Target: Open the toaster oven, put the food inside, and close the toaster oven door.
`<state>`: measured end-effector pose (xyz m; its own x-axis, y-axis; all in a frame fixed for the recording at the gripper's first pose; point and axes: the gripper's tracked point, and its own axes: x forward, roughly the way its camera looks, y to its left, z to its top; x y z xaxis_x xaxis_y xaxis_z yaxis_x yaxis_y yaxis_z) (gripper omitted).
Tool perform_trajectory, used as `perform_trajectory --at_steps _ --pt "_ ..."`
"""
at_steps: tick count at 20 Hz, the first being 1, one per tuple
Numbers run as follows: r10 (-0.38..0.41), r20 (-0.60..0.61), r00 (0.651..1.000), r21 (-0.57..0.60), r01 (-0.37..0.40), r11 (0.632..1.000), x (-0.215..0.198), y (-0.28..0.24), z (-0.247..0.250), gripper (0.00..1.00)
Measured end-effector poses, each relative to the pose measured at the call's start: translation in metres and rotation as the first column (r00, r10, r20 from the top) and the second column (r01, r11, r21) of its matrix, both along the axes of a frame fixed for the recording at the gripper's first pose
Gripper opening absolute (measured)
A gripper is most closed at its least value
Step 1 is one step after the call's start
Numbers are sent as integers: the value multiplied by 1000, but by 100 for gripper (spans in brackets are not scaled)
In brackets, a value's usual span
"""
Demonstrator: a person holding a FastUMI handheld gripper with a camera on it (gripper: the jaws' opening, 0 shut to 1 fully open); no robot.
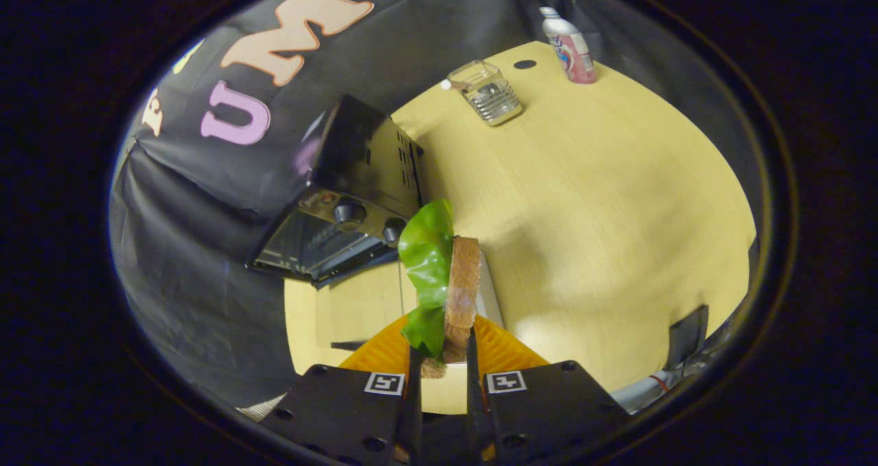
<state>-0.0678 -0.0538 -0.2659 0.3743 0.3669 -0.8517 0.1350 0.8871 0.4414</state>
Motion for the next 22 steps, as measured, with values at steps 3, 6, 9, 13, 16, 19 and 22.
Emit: perform_trajectory --at_steps 3,6,9,13,16,19,22 --pt "-41 55 998 109 34 993 -10 35 27 29" --pt "-70 88 994 225 48 973 -20 78 41 29" --pt "-92 84 992 338 59 939 -27 126 38 29" --pt "-145 65 987 436 103 894 -23 176 18 29" --pt "-191 51 980 464 147 874 -7 202 -4 29" --pt "-253 79 964 505 180 844 16 224 -8 29" --pt "-317 76 945 534 230 814 44 239 -14 29"
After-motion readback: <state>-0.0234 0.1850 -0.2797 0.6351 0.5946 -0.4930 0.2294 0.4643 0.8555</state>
